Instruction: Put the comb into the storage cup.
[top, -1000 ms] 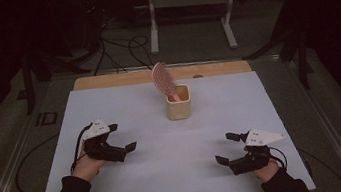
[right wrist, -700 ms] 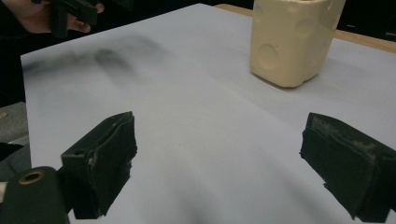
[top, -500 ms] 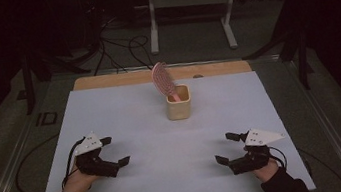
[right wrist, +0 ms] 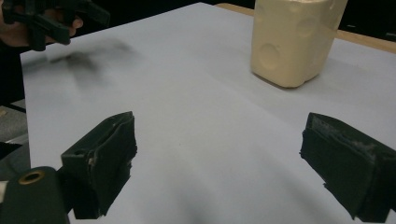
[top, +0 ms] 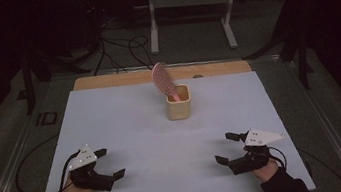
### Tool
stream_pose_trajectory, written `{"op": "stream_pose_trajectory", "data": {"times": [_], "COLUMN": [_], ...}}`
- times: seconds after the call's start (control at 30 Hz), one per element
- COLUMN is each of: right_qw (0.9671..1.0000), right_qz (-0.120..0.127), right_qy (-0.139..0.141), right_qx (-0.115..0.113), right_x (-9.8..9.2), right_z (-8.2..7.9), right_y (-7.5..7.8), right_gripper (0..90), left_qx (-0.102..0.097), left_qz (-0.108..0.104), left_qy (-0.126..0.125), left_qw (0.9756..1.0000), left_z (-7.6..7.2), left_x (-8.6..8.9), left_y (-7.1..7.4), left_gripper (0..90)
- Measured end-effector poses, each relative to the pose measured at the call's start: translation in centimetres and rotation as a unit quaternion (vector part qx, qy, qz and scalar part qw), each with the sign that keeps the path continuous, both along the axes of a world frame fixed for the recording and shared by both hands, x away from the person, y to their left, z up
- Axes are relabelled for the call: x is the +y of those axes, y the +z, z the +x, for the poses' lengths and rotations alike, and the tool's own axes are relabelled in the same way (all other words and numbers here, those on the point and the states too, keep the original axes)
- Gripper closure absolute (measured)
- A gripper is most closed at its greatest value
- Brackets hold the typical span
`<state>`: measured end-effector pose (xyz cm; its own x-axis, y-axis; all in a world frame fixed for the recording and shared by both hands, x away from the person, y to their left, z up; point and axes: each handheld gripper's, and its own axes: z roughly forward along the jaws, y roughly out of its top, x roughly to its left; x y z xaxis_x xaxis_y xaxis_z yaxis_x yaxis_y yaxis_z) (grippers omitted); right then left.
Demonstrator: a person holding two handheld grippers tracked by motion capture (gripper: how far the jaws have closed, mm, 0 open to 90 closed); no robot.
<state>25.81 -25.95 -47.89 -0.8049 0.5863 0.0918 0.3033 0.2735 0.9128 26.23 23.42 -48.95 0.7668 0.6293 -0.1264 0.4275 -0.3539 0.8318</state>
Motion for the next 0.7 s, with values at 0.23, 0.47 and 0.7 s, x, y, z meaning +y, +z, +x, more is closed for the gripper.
{"op": "stream_pose_trajectory", "data": {"times": [0.23, 0.47, 0.7], "right_qw": [1.0, 1.0, 1.0], "right_qz": [-0.002, -0.003, -0.003], "right_qy": [-0.001, 0.0, 0.0], "right_qx": [-0.001, 0.0, 0.002], "right_x": [0.0, 0.1, 0.0], "right_z": [0.0, 0.0, 0.1], "right_y": [0.0, 0.0, -0.1], "right_gripper": [9.9, 9.9, 9.9], "left_qx": [0.005, 0.015, 0.025], "left_qz": [0.001, 0.012, 0.007], "left_qy": [0.01, 0.043, 0.067], "left_qw": [0.9999, 0.9989, 0.9975], "left_z": [-1.4, -2.7, -3.2], "left_x": [0.5, 1.1, 1.8], "left_y": [-0.3, -1.0, -1.7], "left_gripper": [0.1, 0.1, 0.2]}}
